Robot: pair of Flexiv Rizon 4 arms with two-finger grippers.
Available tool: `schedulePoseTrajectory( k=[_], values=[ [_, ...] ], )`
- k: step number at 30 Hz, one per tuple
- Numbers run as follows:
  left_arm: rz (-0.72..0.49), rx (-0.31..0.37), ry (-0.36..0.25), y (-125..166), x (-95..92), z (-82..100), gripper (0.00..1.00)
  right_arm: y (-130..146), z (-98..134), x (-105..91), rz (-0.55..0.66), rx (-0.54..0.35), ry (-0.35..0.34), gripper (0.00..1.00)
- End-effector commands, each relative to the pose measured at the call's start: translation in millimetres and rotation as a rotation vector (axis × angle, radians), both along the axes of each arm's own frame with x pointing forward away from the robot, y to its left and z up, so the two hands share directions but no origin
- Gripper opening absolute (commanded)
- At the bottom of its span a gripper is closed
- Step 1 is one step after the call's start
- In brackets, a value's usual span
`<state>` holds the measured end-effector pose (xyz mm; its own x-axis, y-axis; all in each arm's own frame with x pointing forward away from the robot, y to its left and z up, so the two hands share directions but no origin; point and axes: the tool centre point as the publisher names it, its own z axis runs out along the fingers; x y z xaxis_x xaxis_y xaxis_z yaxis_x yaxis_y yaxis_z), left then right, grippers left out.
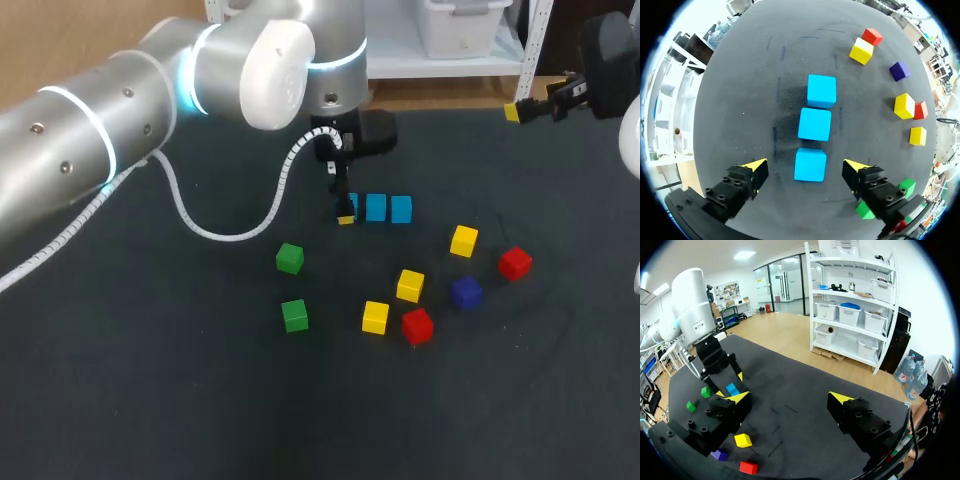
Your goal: Place the blue cubes, place green cubes on the blue cubes, place the yellow cubes on the green cubes, then place the red cubes on the yellow cubes, and place purple cube on the red cubes.
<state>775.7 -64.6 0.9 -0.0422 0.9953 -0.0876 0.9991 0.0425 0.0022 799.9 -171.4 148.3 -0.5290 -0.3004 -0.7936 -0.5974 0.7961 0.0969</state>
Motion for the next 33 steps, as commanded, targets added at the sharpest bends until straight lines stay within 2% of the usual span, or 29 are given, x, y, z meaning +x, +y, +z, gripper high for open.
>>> schedulePoseTrajectory(
  k=[1,3,4,6,8,17,21,27,29,30,33],
  values=[
    [-0.001,-0.001,-0.005,-1.2,-2.0,0.4,0.79,-0.9,-0.5,0.5,0.004,0.004,-0.001,1.00],
    [-0.007,-0.003,-0.010,-1.7,-2.0,0.7,0.62,-0.9,-0.5,0.5,0.004,0.004,-0.001,1.00],
    [-0.013,0.000,-0.013,-2.0,-2.0,0.8,0.48,-0.9,-0.5,0.5,0.004,0.004,-0.001,1.00],
    [-0.022,0.002,-0.013,-2.4,-2.6,0.7,0.40,-0.9,-0.5,0.5,0.004,0.004,-0.001,1.00],
    [-0.026,0.003,-0.013,-2.5,-3.1,0.6,0.38,-0.9,-0.5,0.5,0.004,0.004,-0.001,1.00],
    [-0.032,0.001,-0.009,-3.0,-3.3,0.5,0.41,-0.9,-0.5,0.5,0.004,0.004,-0.001,1.00],
    [-0.043,-0.005,-0.014,-5.3,-3.8,1.9,0.39,-0.9,-0.5,0.5,0.004,0.004,-0.001,1.00],
    [-0.060,-0.009,-0.021,-7.5,-5.2,4.1,0.28,-0.9,-0.5,0.5,0.004,0.004,-0.001,1.00],
    [-0.068,-0.006,-0.021,-7.6,-6.1,4.1,0.16,-0.9,-0.5,0.5,0.004,0.004,-0.001,1.00],
    [-0.070,-0.005,-0.022,-7.5,-6.3,4.0,0.01,-0.9,-0.5,0.5,0.004,0.004,-0.001,1.00],
    [-0.079,-0.003,-0.017,-7.2,-7.3,3.6,0.00,-0.9,-0.5,0.5,0.004,0.004,-0.001,1.00]
  ],
)
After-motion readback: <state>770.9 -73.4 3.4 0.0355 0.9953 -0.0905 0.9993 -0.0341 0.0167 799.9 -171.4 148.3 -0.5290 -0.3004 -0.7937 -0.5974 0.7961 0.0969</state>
